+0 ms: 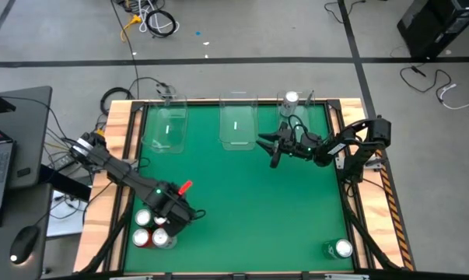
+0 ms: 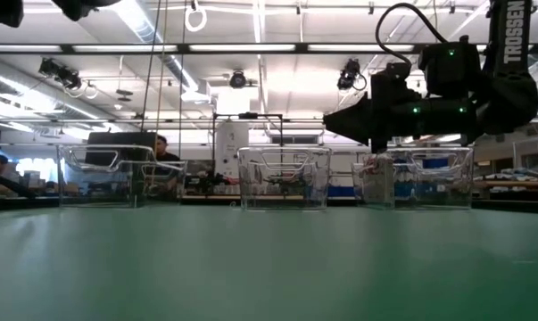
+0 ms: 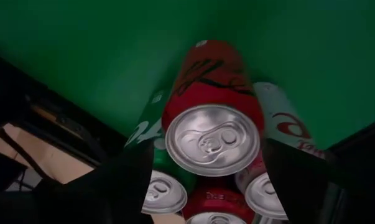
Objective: Sort soda cans
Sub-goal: Put the top red soda can into the left transparent bin
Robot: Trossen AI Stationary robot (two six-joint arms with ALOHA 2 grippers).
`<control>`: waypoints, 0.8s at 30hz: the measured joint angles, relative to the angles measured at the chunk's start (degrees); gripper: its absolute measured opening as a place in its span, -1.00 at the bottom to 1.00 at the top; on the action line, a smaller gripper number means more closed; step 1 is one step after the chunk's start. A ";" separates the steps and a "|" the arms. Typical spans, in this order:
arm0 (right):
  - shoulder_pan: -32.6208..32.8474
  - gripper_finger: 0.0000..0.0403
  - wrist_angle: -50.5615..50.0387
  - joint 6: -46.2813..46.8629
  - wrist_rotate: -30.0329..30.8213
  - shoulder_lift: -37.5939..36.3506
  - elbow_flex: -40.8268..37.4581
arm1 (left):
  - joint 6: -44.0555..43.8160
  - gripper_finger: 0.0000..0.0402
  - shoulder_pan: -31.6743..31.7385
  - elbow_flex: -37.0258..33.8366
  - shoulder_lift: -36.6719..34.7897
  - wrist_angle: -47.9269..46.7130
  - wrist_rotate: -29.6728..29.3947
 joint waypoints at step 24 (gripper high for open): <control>0.00 -0.21 0.13 0.03 -0.74 0.02 -0.02 | 3.20 0.61 -0.53 -6.14 -0.28 8.18 -1.23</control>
